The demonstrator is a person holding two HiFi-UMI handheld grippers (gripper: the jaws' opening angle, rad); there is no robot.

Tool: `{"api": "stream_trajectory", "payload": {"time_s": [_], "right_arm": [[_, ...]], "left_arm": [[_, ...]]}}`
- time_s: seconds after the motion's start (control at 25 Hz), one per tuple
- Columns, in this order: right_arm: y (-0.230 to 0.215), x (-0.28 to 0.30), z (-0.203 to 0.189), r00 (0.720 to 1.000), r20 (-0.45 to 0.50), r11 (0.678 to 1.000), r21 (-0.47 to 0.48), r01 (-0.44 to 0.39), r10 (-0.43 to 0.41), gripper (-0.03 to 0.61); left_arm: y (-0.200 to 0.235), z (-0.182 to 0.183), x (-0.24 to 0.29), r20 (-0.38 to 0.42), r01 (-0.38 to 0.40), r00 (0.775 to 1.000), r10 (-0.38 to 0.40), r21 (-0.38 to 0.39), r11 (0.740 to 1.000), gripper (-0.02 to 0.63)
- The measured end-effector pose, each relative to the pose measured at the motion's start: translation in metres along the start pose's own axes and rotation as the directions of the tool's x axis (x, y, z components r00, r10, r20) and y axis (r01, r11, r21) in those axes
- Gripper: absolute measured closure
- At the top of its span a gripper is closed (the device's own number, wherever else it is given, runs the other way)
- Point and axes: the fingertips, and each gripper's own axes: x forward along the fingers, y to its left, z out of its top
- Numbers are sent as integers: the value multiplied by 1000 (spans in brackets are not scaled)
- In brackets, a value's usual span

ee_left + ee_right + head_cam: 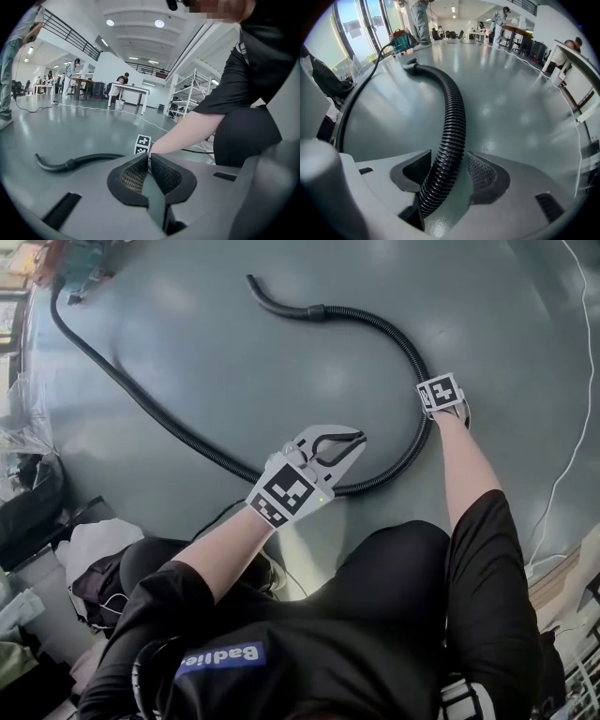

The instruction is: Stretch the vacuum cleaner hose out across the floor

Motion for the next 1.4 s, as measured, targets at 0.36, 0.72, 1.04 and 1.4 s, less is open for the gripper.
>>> {"api": "stream_trajectory", "payload": {"time_s": [0.36,0.72,1.04,1.4], "right_arm": [[6,-42,14,998,52,984,178,25,-35,394],[10,-182,50,976,165,929,363,76,-145,405],[30,-274,37,964,214,873,486,37,-159,416],[27,-294,-38,980,197,887,457,-64,-30,414]], "left_arm": [[-5,-30,1,-60,32,998,-30,42,999,603],[-68,-52,61,-145,265,954,-262,-3,964,348],[-148,-67,127,-207,388,902,-380,-3,922,276],[-222,-98,135,-336,539,809,-482,98,837,425]]}}
